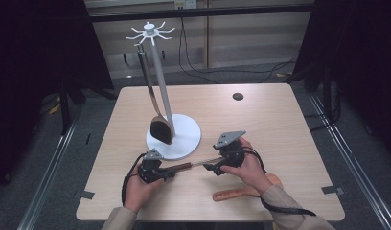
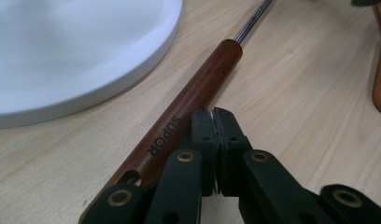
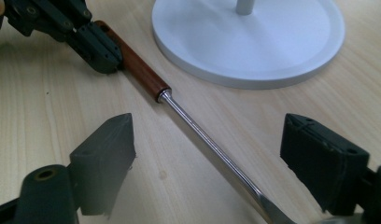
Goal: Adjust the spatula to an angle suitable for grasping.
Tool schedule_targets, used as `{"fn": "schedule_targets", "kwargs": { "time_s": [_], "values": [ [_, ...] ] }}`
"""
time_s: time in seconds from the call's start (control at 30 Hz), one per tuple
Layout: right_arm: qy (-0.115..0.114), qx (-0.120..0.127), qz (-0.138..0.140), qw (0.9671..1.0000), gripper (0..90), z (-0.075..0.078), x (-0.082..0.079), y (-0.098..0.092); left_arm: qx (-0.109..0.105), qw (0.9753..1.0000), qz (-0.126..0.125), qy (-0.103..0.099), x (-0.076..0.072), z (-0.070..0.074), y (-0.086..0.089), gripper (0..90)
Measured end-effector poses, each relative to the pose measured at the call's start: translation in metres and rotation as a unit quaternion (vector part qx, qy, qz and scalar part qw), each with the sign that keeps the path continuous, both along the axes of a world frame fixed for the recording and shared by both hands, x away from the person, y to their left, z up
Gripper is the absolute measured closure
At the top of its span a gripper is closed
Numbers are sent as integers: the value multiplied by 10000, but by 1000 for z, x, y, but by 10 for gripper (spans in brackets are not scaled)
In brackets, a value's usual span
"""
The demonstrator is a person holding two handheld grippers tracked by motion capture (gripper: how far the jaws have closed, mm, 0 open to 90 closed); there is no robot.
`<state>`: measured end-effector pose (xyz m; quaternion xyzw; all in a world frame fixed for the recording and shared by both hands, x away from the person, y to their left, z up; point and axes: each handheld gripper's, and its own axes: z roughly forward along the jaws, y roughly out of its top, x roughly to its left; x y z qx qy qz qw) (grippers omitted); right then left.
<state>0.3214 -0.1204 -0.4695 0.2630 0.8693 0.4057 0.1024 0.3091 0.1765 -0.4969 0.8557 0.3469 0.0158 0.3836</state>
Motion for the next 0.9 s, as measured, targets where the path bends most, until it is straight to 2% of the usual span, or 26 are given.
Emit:
{"fn": "schedule_targets", "kwargs": {
  "time_s": [0.07,0.3,0.33,0.5,0.63,0.7,0.8,0.83,0.9],
  "values": [
    [18,-31,34,10000,182,-1,1,2,-21,10000,-2,7,-1,1,1,858],
    [254,-415,197,9986,280,-14,7,11,-127,9999,75,-47,-5,6,8,732],
    [263,-402,210,9986,292,-16,8,13,-148,9998,128,-67,-6,7,9,708],
    [247,-664,277,9971,345,-21,13,19,-134,9997,197,-91,-9,9,14,620],
    [389,-807,366,9953,449,-23,14,22,-141,9992,354,-115,-11,10,18,558],
    [348,-894,434,9944,464,-24,15,23,-242,9987,435,-100,-11,11,19,517],
    [367,-970,544,9931,560,-23,15,23,-154,9981,551,-223,-12,13,21,418],
    [461,-986,517,9927,585,-22,14,23,-153,9980,568,-224,-12,14,21,387],
    [485,-1005,581,9921,642,-21,15,22,-140,9975,644,-240,-12,14,22,351]
  ]
}}
